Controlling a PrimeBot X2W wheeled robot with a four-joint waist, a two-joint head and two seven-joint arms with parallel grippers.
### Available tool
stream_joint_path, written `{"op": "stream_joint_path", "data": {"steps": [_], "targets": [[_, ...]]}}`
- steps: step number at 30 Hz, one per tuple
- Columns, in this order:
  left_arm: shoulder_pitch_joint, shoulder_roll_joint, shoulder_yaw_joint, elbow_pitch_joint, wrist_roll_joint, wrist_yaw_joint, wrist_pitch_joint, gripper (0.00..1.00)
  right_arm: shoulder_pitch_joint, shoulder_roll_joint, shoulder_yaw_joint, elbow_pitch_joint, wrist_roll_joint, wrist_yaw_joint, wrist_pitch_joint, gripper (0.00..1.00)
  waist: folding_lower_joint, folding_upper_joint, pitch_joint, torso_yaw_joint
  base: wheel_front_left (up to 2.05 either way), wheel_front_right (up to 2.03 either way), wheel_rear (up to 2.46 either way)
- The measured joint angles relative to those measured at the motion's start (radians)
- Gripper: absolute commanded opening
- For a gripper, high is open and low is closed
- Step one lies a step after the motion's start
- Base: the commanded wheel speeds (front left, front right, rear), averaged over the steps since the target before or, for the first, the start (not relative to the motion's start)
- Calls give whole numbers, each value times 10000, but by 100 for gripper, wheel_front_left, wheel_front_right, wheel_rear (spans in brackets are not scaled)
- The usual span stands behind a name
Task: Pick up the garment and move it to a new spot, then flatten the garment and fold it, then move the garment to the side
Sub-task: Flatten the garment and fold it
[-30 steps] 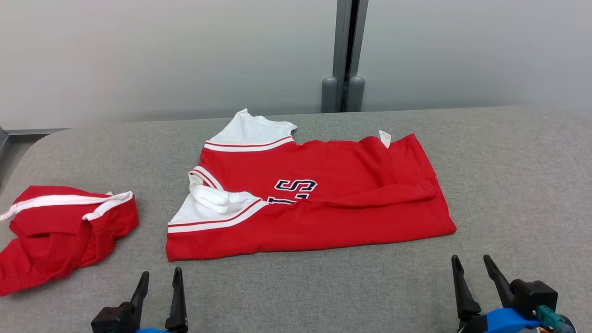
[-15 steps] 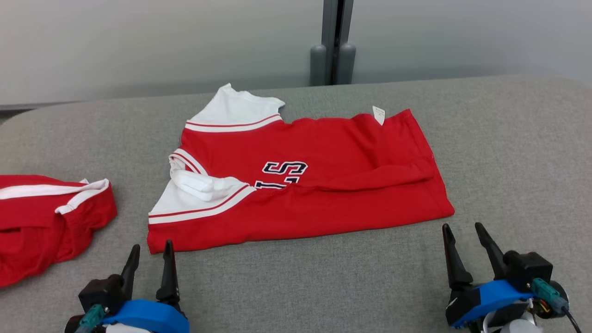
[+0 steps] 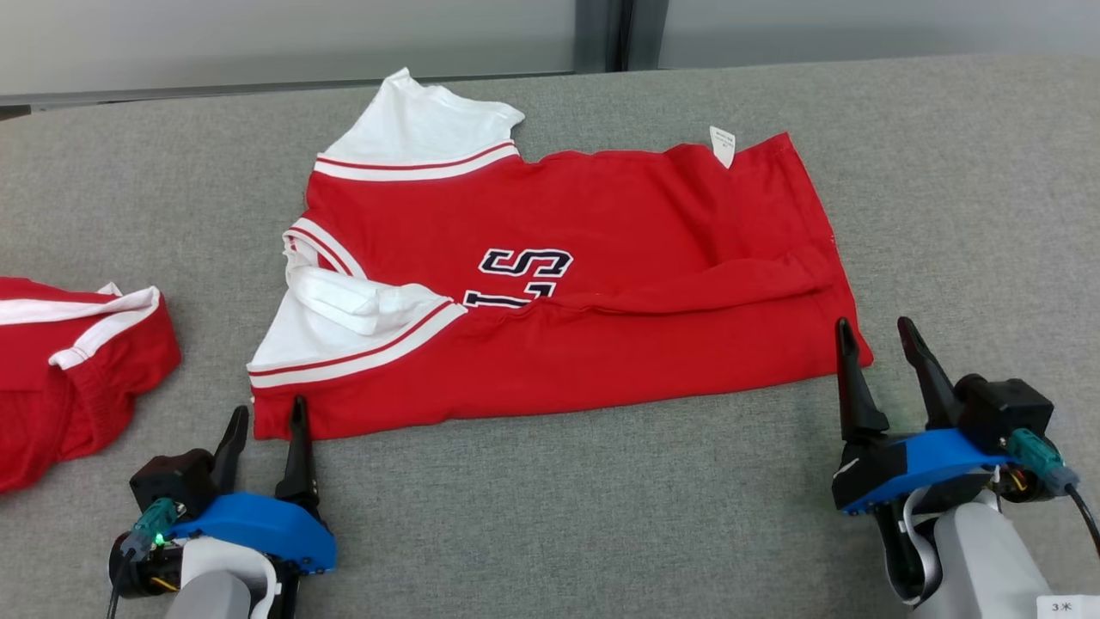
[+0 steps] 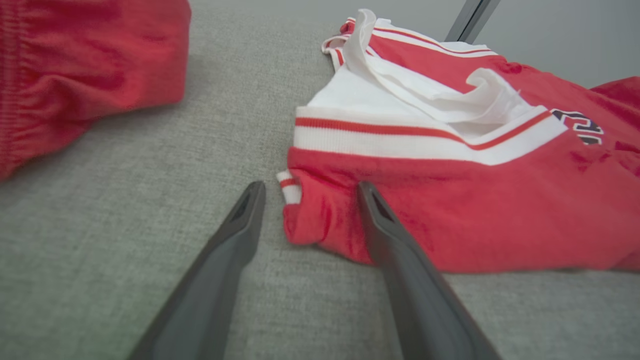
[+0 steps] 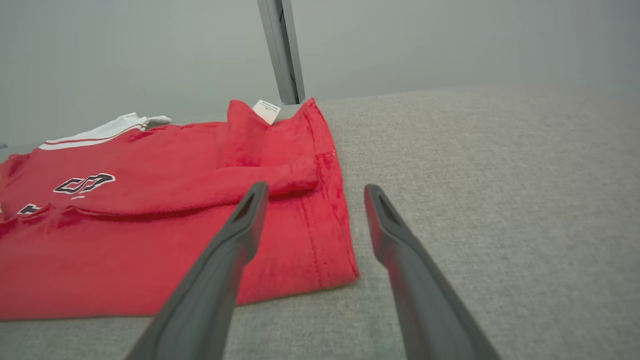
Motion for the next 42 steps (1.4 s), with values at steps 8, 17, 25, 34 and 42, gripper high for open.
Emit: {"op": "stream_joint_path", "data": {"steps": [8, 17, 25, 34, 42], "targets": [[-385, 391, -1137, 71, -874, 2, -46, 0, -914, -8, -560, 1756, -84, 0, -2, 100, -2, 0, 362, 171, 0, 0, 0], [-443, 763, -1896, -575, -1478, 4, 13, 0, -1676, -115, -318, 3321, 763, -2, -105, 0, -2, 0, 495, 366, 0, 0, 0], [415, 633, -1536, -1340, -1087, 2, 63, 0, -579, 8, -529, 2790, 1118, 0, -15, 0, 0, 0, -433, 512, 0, 0, 0], [2365, 84, -1181, -1549, -205, 0, 63, 0, 1390, 6, -650, 2395, 1266, 2, -15, 0, -3, 0, -2085, 623, 0, 0, 0], [2988, -190, -842, -1829, 144, 0, 63, 100, 2023, 13, -686, 2385, 1417, 0, -13, 100, -3, 0, -2305, 507, 0, 0, 0]]}}
